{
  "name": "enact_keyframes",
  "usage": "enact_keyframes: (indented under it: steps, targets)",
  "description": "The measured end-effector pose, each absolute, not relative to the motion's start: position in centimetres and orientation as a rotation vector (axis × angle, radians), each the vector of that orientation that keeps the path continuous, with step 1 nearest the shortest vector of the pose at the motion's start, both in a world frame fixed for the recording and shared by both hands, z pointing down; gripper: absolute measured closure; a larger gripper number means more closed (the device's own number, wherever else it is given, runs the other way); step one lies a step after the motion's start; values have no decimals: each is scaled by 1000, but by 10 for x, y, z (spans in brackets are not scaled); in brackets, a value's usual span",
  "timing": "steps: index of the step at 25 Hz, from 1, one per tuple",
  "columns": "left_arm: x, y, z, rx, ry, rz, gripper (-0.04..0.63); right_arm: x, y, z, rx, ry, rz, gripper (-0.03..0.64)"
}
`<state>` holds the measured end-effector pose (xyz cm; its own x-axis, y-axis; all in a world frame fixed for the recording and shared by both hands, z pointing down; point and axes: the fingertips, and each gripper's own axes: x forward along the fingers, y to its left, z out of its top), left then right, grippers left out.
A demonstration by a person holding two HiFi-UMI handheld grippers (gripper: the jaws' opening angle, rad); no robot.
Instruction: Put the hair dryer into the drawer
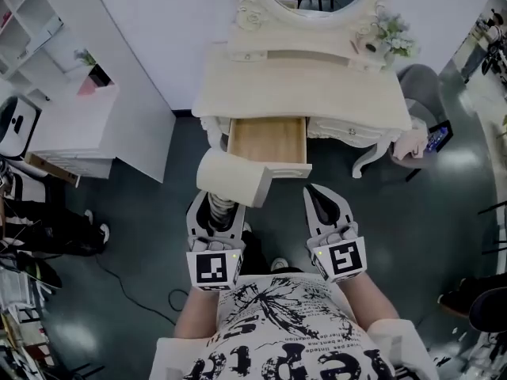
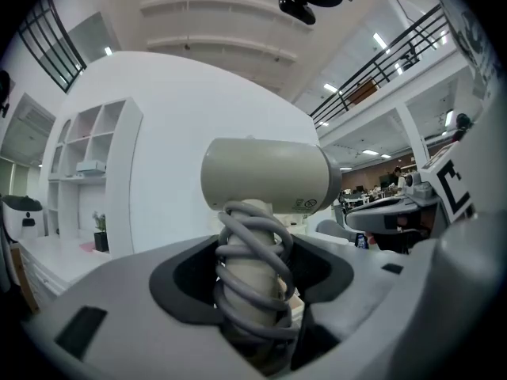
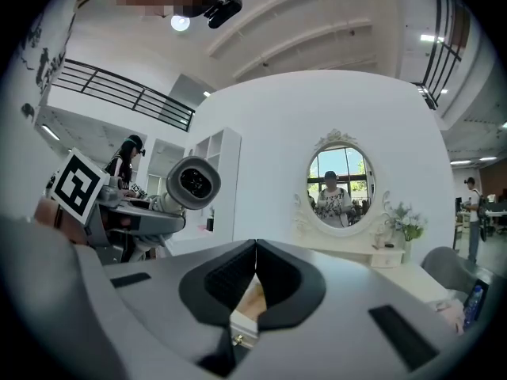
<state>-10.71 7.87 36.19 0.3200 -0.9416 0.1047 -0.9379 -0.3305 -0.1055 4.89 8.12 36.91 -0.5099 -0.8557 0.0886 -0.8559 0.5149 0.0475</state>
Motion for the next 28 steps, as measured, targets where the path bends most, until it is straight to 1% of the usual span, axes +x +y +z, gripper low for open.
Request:
enact_keyframes:
  steps: [6, 11, 19, 28]
  targets:
    - [-108, -3, 370, -2588, 1703, -233, 336, 45, 12, 374, 1576, -2596, 13, 600]
    - [-104, -82, 385, -2691, 1527, -292, 336, 44, -49, 378, 1686, -2515, 44, 600]
    - [-85, -174, 459, -2820, 1163, -575, 336, 56, -119, 407, 1864, -2350, 139, 600]
    - [-52, -199, 594, -2941, 713, -1015, 336, 80, -145, 467, 1992, -2158, 280, 600]
